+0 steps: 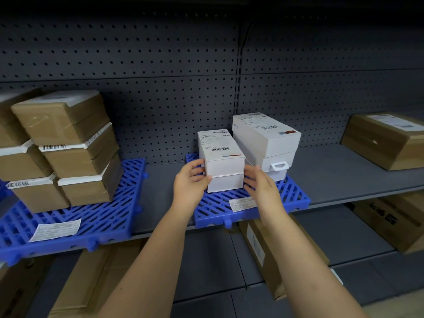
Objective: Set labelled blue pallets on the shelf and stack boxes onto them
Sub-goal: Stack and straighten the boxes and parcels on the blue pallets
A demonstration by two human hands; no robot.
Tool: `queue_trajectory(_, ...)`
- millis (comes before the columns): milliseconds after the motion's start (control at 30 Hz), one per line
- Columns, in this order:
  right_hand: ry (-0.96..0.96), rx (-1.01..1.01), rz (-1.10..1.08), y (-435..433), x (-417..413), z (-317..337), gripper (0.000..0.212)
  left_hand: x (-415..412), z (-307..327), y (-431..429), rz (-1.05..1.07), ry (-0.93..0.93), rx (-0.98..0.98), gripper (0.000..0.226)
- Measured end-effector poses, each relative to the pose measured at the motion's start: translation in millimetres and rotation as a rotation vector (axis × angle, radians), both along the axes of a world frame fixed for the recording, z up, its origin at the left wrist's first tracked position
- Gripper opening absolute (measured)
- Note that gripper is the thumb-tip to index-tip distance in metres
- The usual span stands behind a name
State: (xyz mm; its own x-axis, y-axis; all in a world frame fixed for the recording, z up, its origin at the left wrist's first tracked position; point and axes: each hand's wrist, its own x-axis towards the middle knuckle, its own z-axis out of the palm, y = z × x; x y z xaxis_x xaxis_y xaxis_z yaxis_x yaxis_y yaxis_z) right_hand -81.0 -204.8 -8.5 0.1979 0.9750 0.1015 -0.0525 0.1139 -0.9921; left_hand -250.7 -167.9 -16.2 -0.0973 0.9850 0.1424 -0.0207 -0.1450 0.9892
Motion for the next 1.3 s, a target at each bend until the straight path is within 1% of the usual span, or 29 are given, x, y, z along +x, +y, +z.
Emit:
queue_trajectory(233, -0.017, 0.02, 0.03, 4, 5, -5, 0.042, 11, 3, 0, 0.044, 0.024, 0.009, 0.04)
queue_trajectory(367, -0.118, 0.066, 0.04, 4, 17, -9, 0.033, 14, 3, 0, 0.074, 0.024, -0.021, 0.039)
queue_trajectory(467, -0.085, 0.067, 0.029, 2, 33, -6, 0.028, 21, 7, -2, 0.1, -0.014, -0.064, 0.037)
queue_trajectory(567, -0.096, 0.054, 0.094, 0, 51, -4, 0.021, 30, 11, -7, 0.143, -0.044, -0.094, 0.036)
queue_trajectory(667, -0.163, 0.056, 0.126, -2, 68, -4, 0.025, 40, 15, -14, 0.199, -0.047, -0.095, 0.032)
queue_trajectory(733, -0.139, 0.099, 0.087, -3, 81, -1, 0.026, 46, 19, -17, 0.245, -0.056, -0.101, 0.028)
queue_trajectory(900, -0.016, 0.232, -0.118, -2, 123, 18, 0.023, 58, 33, -18, 0.34, -0.118, -0.131, 0.021)
queue_trajectory(967, 0.004, 0.22, -0.16, 7, 138, 26, 0.019, 60, 38, -16, 0.36, -0.157, -0.159, 0.025)
queue_trajectory(1000, 0.003, 0.173, -0.142, 13, 142, 29, 0.017, 62, 39, -15, 0.368, -0.167, -0.174, 0.03)
queue_trajectory(1033, 0.007, 0.097, -0.088, 20, 146, 32, 0.018, 63, 40, -14, 0.372, -0.16, -0.19, 0.034)
queue_trajectory(1133, 0.093, -0.109, 0.154, 40, 152, 33, 0.043, 69, 41, -18, 0.349, -0.108, -0.196, 0.039)
queue_trajectory(1233, 0.147, -0.146, 0.296, 50, 154, 23, 0.067, 75, 42, -25, 0.312, -0.059, -0.178, 0.041)
queue_trajectory(1300, 0.154, -0.137, 0.327, 52, 155, 20, 0.072, 77, 43, -27, 0.3, -0.044, -0.159, 0.04)
